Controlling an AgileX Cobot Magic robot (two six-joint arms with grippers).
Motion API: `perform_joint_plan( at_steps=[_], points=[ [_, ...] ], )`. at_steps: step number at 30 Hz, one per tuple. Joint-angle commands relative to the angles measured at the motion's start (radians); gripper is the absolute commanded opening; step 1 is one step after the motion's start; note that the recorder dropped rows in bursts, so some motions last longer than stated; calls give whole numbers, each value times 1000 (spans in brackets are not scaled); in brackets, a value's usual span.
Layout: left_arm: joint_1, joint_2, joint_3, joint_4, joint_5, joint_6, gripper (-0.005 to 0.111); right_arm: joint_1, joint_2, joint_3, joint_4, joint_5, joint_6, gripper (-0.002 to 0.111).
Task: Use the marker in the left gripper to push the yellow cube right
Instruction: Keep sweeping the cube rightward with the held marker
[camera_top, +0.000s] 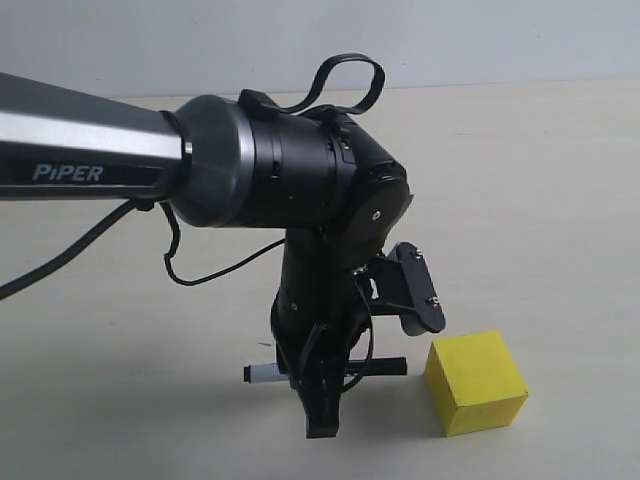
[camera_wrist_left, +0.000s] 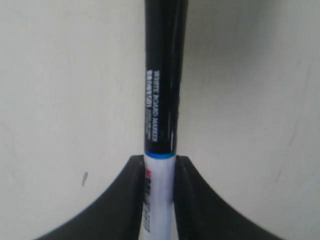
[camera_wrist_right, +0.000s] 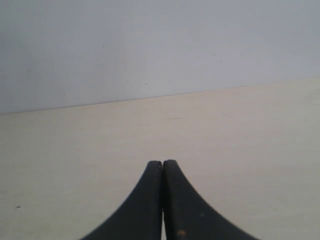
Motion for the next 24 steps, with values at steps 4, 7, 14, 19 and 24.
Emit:
perform_joint_plan(
  at_steps=[4, 7, 14, 19, 24],
  points=[
    [-37, -2, -4, 1, -112, -10, 0, -3, -6, 5, -2, -6, -3, 0],
    [-64, -2, -4, 4, -168, 4, 0, -3, -6, 5, -2, -6, -3, 0],
    [-27, -2, -4, 19, -72, 10, 0, -3, -6, 5, -2, -6, -3, 0],
    [16, -2, -4, 31, 2, -10, 0, -3, -6, 5, -2, -6, -3, 0],
    [-21, -2, -4, 38, -62, 27, 0, -3, -6, 5, -2, -6, -3, 0]
  ],
)
